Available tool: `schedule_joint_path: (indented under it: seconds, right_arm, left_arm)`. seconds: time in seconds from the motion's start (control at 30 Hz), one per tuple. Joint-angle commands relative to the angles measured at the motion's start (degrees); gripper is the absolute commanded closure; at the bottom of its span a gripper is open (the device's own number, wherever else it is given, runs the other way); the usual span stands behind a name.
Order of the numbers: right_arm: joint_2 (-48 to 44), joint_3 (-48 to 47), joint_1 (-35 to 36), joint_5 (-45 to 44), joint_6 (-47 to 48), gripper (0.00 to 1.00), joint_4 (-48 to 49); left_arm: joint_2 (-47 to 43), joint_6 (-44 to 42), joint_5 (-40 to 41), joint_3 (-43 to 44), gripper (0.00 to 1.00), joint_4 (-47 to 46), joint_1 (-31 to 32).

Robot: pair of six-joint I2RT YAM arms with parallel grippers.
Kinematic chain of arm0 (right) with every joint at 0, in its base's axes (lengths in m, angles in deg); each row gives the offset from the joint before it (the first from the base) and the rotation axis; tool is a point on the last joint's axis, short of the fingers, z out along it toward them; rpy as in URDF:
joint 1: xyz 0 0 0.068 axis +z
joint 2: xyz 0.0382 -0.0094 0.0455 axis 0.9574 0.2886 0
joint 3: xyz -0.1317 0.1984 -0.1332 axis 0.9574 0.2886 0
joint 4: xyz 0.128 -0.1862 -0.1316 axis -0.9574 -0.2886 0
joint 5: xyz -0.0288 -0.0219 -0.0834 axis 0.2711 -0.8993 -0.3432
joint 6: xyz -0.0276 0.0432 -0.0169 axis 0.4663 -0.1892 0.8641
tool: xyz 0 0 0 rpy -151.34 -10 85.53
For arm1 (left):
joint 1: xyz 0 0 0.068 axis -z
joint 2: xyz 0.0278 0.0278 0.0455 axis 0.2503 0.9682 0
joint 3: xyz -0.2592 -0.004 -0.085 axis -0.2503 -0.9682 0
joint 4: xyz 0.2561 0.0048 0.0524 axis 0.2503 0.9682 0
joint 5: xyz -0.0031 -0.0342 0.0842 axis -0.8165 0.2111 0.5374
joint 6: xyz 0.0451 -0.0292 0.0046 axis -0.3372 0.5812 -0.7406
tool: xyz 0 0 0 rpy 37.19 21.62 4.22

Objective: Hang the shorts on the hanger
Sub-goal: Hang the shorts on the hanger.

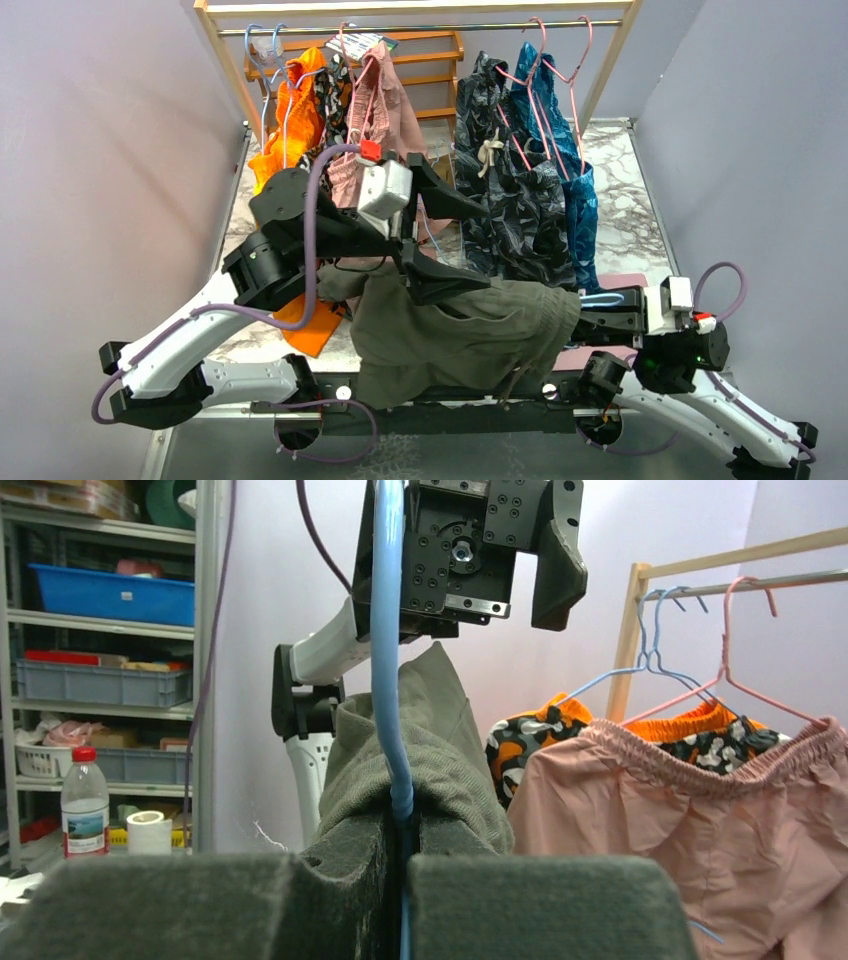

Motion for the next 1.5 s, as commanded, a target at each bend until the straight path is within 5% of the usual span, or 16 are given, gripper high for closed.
schedule_joint_path:
  seconds: [0.0, 0.27, 0.67, 1.1, 1.3, 1.47]
  right_arm:
    - [-4.78, 1.62, 0.30, -5.25, 1.72, 0.99, -2.06]
    - [-4.71, 3.24, 0.33, -5.42, 1.92, 0.99, -2.98]
    - [0.43, 2.96, 0.36, -3.93, 2.78, 0.99, -1.25]
    - [3.73, 1.68, 0.35, -0.83, 3.27, 0.99, -0.92]
    - [4.01, 0.63, 0.35, 0.31, 4.01, 0.99, -2.43]
    - [4.37, 0.11, 0.37, 0.72, 4.12, 0.99, -2.35]
  left_arm:
    - [1.58, -7.07, -6.20, 3.86, 0.01, 5.18, -0.15]
    - [7.84, -11.03, -9.21, 9.01, 0.06, 17.04, 0.20]
    - [14.34, -22.46, 6.57, 12.71, 0.14, 33.76, 12.09]
    - [15.58, -25.03, 18.42, 13.44, 0.24, 38.14, 14.87]
    - [16.50, -25.05, 18.51, 12.24, 0.38, 40.32, 14.84]
    - [15.88, -25.24, 17.01, 10.84, 0.38, 40.65, 14.83]
